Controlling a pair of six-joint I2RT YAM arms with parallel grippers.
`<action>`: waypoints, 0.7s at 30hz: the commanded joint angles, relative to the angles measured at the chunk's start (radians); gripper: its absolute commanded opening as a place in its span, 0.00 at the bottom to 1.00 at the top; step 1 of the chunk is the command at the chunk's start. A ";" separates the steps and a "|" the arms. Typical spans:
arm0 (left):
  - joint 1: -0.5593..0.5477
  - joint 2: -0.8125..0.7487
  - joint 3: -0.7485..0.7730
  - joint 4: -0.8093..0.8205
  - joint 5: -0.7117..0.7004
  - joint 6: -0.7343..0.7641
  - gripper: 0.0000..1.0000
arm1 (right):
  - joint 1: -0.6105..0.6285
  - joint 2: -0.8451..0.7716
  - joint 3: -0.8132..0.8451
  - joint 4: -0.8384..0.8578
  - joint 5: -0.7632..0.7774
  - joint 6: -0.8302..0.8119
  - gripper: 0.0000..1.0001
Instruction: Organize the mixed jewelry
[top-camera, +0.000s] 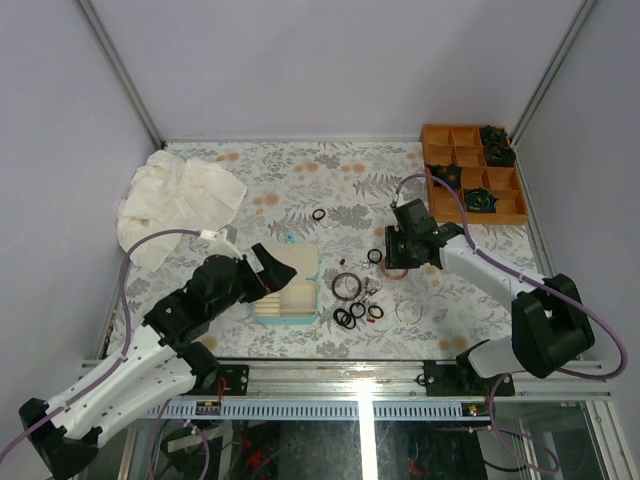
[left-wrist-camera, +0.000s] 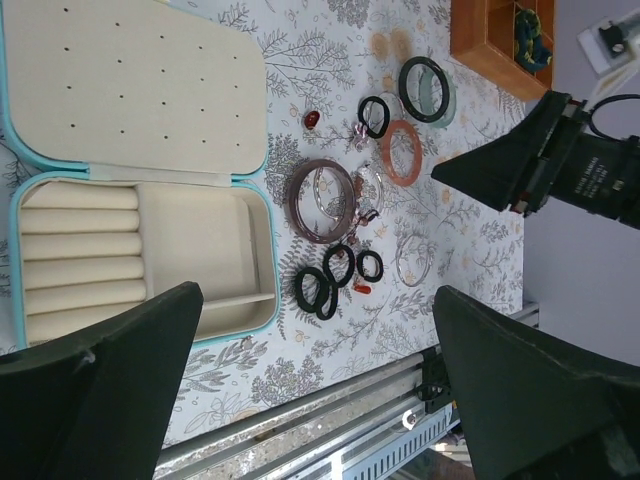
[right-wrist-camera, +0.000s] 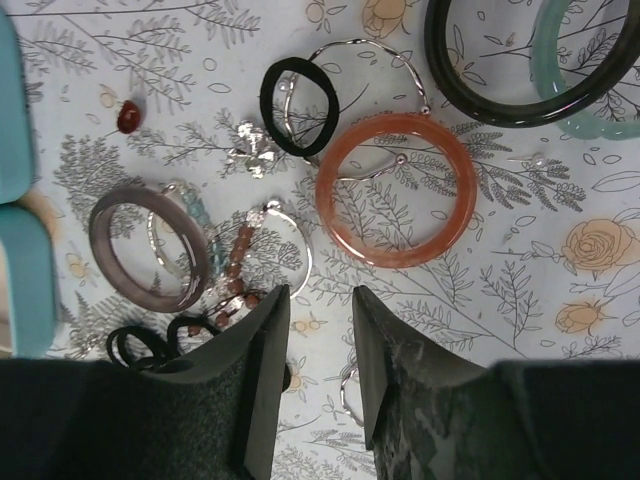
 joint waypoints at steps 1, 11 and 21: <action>-0.004 -0.042 0.040 -0.065 -0.049 -0.006 1.00 | -0.002 0.056 0.054 0.040 0.078 -0.027 0.37; -0.003 -0.049 0.020 -0.059 -0.051 -0.004 1.00 | 0.000 0.181 0.078 0.064 0.087 -0.042 0.35; -0.004 -0.044 0.006 -0.053 -0.055 -0.004 1.00 | 0.042 0.230 0.069 0.080 0.075 -0.045 0.37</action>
